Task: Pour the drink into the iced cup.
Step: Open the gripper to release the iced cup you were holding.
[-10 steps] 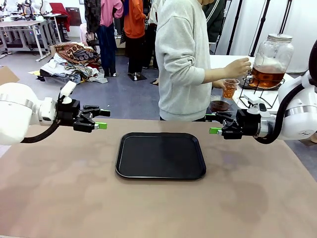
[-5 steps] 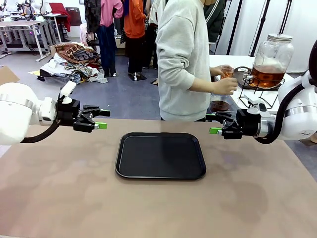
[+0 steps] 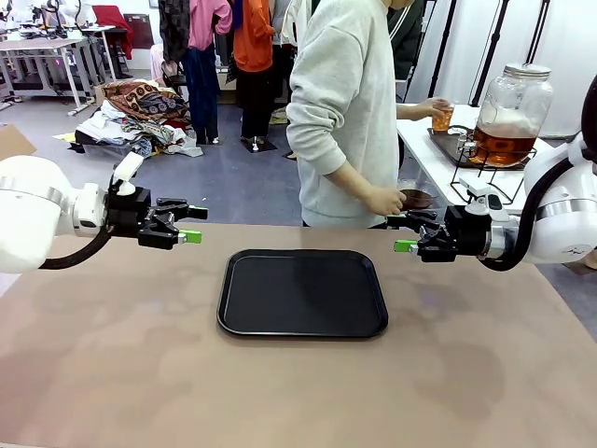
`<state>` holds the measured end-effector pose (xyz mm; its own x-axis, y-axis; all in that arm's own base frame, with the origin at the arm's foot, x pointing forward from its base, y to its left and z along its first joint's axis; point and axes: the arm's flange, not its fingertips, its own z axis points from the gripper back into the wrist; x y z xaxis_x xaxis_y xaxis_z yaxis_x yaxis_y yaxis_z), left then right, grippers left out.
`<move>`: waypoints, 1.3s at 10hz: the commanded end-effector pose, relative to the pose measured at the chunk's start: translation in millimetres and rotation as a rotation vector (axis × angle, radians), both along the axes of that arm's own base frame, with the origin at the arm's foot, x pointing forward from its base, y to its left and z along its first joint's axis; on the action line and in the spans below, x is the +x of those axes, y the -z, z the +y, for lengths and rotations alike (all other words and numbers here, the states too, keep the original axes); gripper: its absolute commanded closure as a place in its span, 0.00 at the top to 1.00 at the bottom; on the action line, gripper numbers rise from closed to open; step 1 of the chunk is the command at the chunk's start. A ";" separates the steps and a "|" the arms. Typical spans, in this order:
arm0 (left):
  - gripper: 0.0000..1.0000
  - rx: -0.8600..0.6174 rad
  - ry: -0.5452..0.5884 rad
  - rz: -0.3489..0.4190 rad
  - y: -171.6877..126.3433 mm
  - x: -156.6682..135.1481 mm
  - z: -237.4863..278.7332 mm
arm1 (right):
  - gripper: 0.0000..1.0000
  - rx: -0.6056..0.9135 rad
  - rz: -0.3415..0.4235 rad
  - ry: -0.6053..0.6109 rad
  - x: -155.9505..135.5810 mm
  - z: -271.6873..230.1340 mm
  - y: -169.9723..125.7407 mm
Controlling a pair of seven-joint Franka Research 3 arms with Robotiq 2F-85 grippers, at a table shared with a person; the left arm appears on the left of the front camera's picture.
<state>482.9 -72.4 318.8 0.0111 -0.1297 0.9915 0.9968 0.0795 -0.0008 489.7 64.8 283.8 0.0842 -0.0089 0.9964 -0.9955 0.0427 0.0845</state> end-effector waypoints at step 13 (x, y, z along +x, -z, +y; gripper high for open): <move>1.00 -0.004 -0.015 -0.003 -1.7 1.2 -3.1 | 1.00 -0.001 -0.005 0.001 1.0 0.1 -1.7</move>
